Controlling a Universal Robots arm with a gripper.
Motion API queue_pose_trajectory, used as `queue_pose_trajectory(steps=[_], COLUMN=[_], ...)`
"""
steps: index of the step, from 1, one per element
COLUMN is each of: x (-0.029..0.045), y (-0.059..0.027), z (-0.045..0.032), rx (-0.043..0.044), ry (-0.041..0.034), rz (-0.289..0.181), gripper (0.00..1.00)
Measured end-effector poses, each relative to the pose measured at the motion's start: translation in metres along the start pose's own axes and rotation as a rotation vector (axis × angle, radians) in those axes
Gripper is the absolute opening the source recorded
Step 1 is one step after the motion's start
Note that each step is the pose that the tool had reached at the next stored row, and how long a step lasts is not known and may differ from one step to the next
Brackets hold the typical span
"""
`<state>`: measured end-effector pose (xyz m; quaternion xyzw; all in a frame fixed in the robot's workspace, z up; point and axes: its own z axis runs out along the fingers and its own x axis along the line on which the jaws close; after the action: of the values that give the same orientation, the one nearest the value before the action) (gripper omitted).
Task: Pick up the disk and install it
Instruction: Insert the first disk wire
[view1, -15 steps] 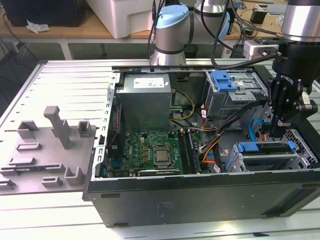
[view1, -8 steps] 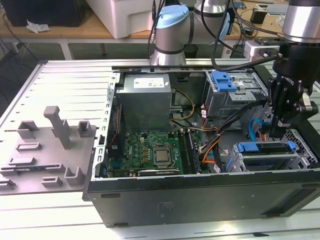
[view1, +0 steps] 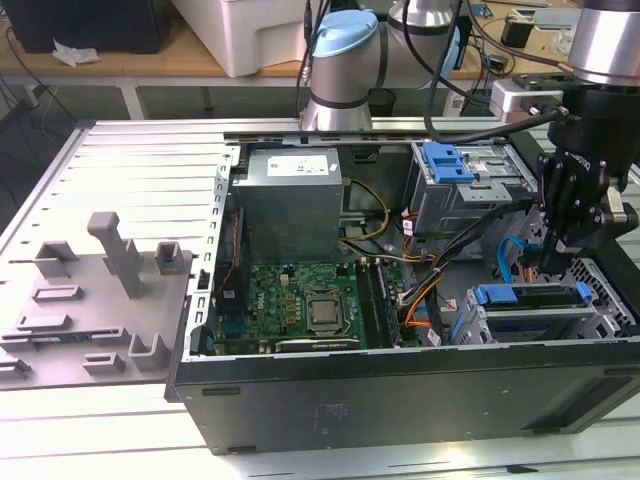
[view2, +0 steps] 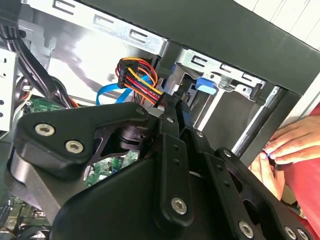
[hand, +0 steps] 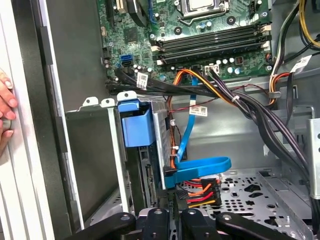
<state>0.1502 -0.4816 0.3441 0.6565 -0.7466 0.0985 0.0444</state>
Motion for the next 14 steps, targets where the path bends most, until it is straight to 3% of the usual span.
queue_pose_trajectory(steps=[8, 14], x=[0.0059, 0.0138], y=[0.0003, 0.0021], z=[0.0005, 0.0018], rx=[0.0026, 0.005], ry=[-0.0019, -0.0095], rz=[-0.013, -0.029], gripper=[0.17, 0.17])
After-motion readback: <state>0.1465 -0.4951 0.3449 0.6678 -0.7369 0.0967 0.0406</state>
